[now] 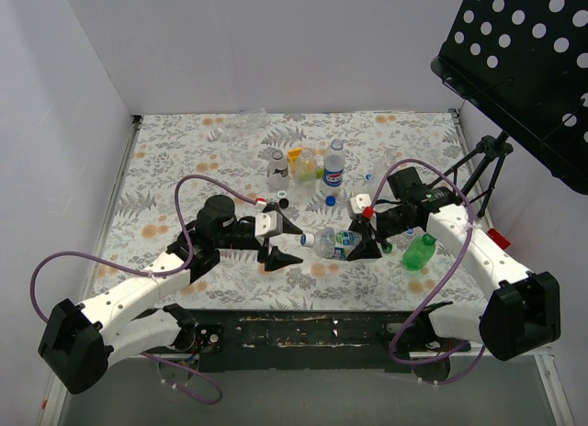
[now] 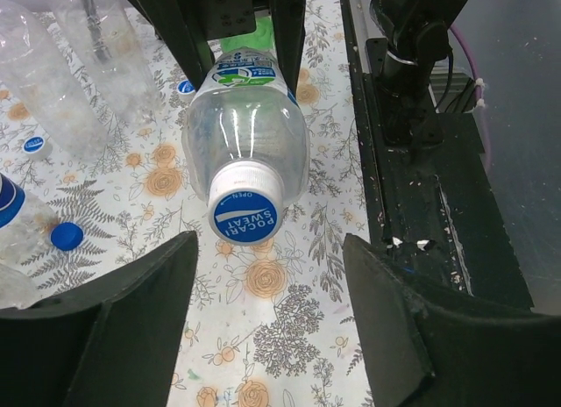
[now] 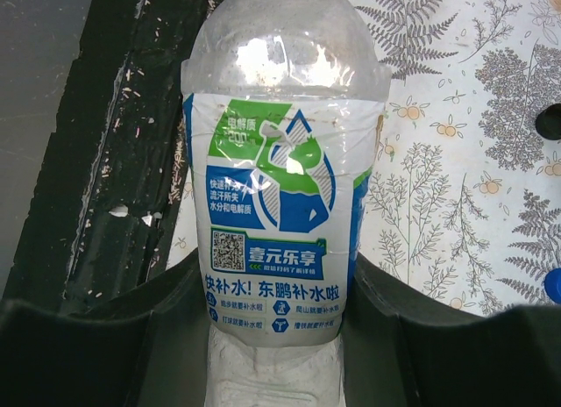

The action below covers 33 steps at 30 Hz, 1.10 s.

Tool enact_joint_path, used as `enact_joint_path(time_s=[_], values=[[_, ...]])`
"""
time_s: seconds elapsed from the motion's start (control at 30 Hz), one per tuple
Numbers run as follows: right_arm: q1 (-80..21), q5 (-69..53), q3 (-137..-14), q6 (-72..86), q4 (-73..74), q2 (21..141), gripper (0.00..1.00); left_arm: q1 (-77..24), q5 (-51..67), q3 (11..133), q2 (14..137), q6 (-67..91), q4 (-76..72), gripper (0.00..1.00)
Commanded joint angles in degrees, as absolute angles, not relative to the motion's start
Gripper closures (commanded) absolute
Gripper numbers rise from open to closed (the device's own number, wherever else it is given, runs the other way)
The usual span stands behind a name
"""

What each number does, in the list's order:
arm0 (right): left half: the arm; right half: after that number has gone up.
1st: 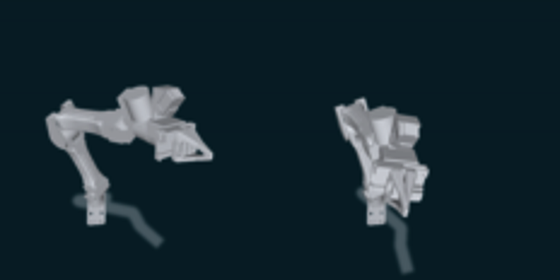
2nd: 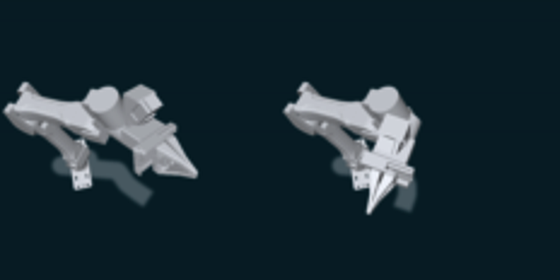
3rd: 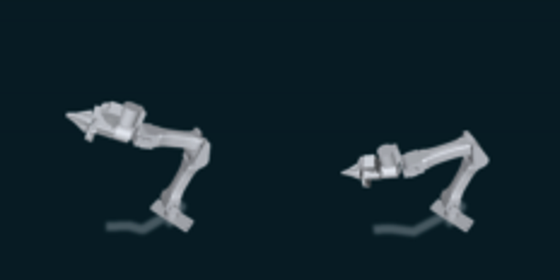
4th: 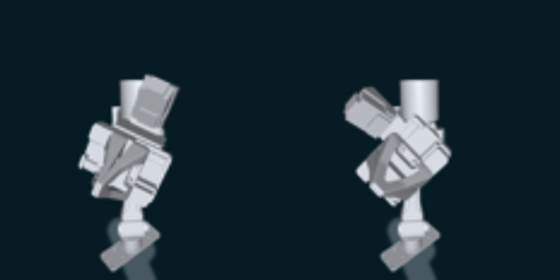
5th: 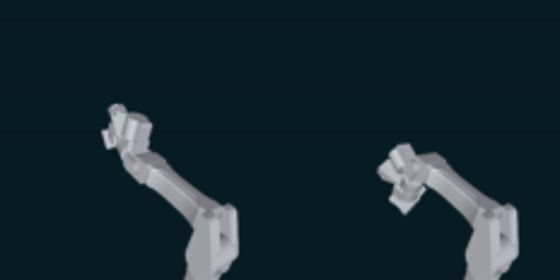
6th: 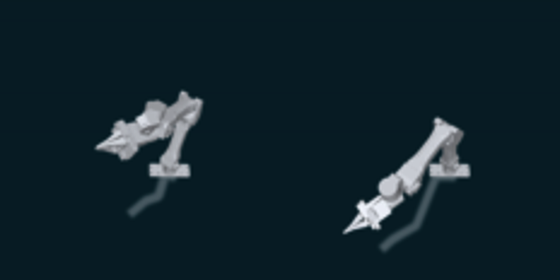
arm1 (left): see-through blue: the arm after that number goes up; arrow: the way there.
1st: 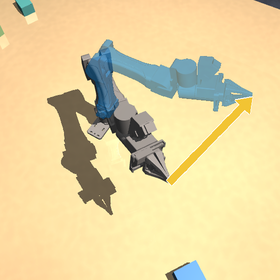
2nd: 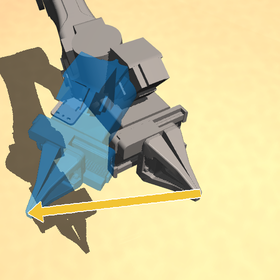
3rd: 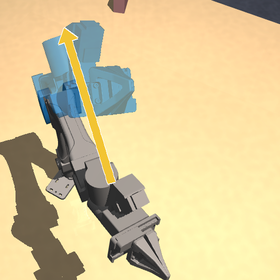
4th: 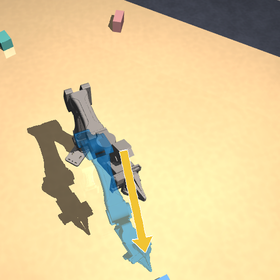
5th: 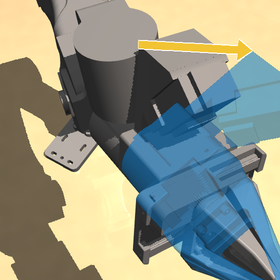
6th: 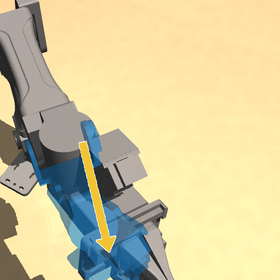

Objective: Unscrew the bottle caps
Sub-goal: Unscrew the bottle cap from the plastic bottle.

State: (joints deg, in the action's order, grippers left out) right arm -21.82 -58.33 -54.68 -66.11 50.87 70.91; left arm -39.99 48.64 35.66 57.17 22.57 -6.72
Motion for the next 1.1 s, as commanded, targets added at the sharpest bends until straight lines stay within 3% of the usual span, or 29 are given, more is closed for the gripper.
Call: enact_joint_path(time_s=[0.0, 0.53, 0.83, 0.9, 1.07], values=[[-22.1, -58.7, -55.6, -65.6, 50.8, 70.8, 0.86, -40.3, 49.4, 38.1, 57.2, 23.5, -10.1, 0.37], [-22.9, -58.4, -56.0, -64.5, 50.4, 72.2, 0.86, -41.2, 48.4, 37.1, 59.1, 27.2, -14.0, 0.48], [-23.0, -58.0, -55.9, -64.2, 50.1, 72.4, 0.86, -41.2, 47.9, 37.4, 59.9, 28.0, -12.9, 0.86], [-23.0, -57.7, -55.8, -63.9, 50.0, 72.3, 0.86, -41.2, 47.2, 38.1, 60.1, 29.7, -12.0, 1.0], [-22.9, -56.0, -55.5, -62.1, 48.5, 71.5, 0.86, -41.1, 41.4, 40.1, 60.8, 51.3, -12.2, 1.0]])
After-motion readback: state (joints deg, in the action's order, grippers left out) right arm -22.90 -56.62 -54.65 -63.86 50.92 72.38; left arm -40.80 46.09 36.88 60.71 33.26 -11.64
